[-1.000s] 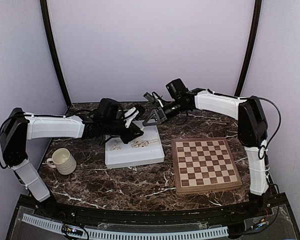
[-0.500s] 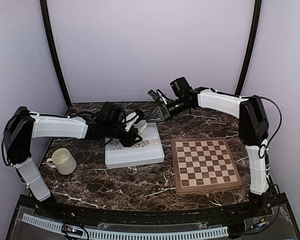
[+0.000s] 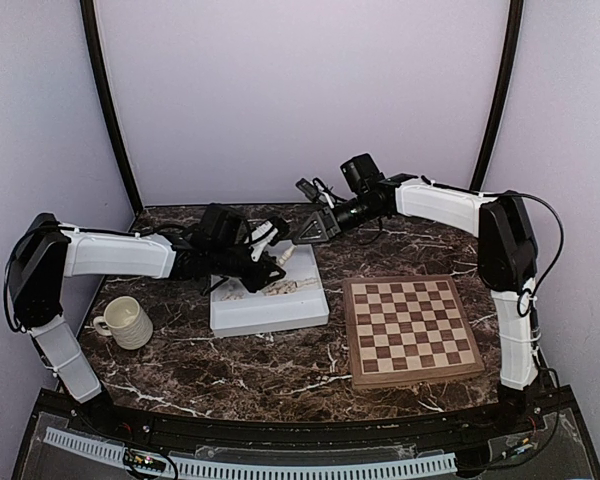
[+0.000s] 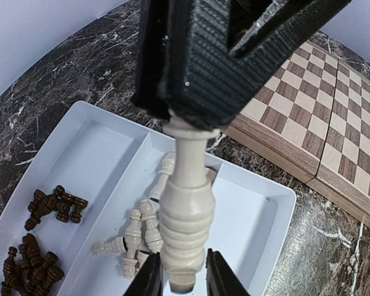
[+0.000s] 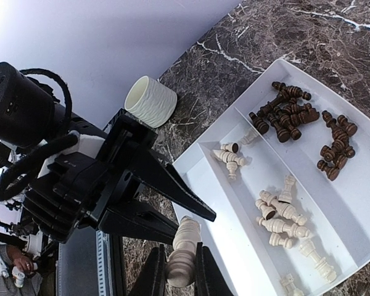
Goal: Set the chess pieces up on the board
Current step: Pick up the chess pile, then place the king on e1.
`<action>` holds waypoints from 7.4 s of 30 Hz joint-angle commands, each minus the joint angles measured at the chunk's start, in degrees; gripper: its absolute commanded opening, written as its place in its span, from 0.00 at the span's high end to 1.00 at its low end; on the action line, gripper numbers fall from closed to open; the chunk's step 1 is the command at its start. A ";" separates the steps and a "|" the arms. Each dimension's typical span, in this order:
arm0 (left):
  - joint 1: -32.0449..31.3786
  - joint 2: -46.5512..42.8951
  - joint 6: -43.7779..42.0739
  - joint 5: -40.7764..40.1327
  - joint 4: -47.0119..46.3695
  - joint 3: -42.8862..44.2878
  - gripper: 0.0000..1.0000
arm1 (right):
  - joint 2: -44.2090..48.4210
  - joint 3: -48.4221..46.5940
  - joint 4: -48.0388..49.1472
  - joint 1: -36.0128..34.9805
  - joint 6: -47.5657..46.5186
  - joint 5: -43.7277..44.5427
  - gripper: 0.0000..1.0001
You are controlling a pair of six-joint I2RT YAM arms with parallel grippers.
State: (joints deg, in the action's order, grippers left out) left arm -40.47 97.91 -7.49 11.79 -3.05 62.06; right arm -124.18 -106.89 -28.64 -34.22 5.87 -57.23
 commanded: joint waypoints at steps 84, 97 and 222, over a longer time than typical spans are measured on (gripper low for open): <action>2.94 -0.76 12.43 -2.34 15.43 7.29 1.00 | 61.38 61.34 -26.77 6.09 -49.47 37.90 0.93; 2.94 -0.72 12.11 -2.50 16.29 7.85 1.00 | 60.18 64.13 -24.31 2.69 -49.40 39.71 0.92; 1.38 0.08 11.31 -0.62 17.98 9.04 1.00 | 57.17 62.56 -25.58 -0.89 -47.28 45.21 0.89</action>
State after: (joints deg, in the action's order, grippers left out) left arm -38.54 99.42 4.64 10.50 13.56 69.41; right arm -66.63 -42.68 -53.41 -34.50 -41.95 -11.92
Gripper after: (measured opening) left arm 0.107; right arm 0.142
